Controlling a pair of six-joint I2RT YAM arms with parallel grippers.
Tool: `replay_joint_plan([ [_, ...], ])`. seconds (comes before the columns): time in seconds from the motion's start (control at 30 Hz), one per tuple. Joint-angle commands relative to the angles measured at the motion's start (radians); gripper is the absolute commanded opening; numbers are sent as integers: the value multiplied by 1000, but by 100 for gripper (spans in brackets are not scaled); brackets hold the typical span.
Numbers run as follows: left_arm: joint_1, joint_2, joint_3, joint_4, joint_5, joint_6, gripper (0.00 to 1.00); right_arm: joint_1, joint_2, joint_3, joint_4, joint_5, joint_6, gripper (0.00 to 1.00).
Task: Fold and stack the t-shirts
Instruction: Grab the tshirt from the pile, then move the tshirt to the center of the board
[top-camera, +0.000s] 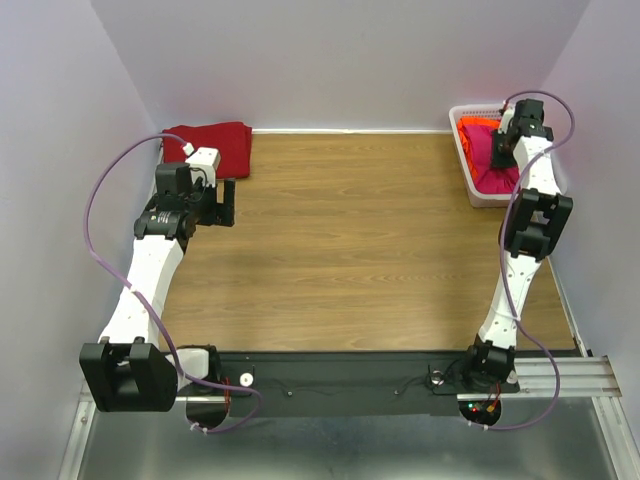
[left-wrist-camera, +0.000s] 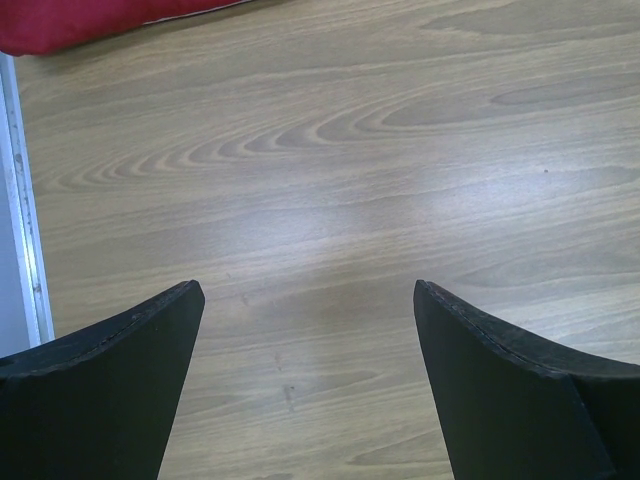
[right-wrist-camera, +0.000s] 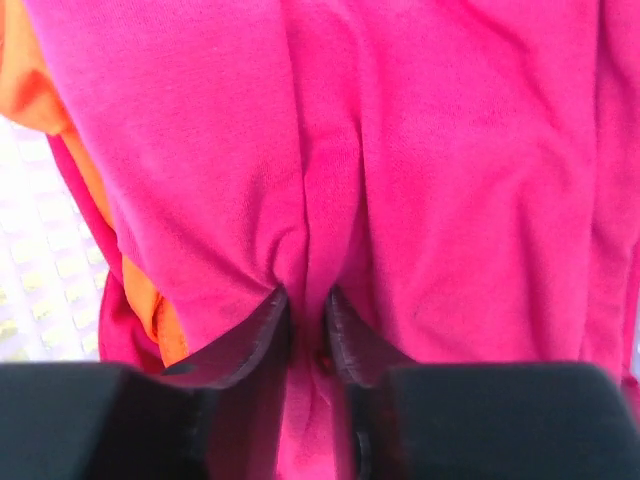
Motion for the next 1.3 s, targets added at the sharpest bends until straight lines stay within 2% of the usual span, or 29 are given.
replay_joint_plan([
  [0.0, -4, -26, -7, 22, -8, 14, 99, -4, -113, 18, 36, 12, -8, 23],
  [0.17, -4, -31, -10, 30, -3, 14, 99, -9, -202, 19, 35, 22, -37, 17],
  [0.23, -4, -34, -10, 31, -2, 18, 99, -12, -230, 32, 38, 22, -48, 3],
  [0.27, -4, -37, -10, 33, -3, 16, 99, -12, -240, 41, 36, 37, -49, 0],
  [0.57, -4, -42, 5, 33, -2, 19, 99, -13, -320, 171, 45, 34, -68, 1],
  [0.83, 10, -8, 84, 5, 73, 13, 99, -13, -496, 200, 173, -295, 36, 1],
  [1.03, 48, 29, 160, -35, 159, 5, 99, -12, -619, 150, 410, -613, 190, 1],
  [1.13, 62, 38, 188, -36, 213, -5, 99, 8, -650, 151, 593, -690, 398, 1],
  [1.17, 68, 40, 194, -36, 221, -7, 99, 17, -656, 156, 680, -698, 431, 1],
  [1.27, 71, 41, 220, -33, 242, -13, 99, 80, -671, 179, 781, -696, 504, 1],
])
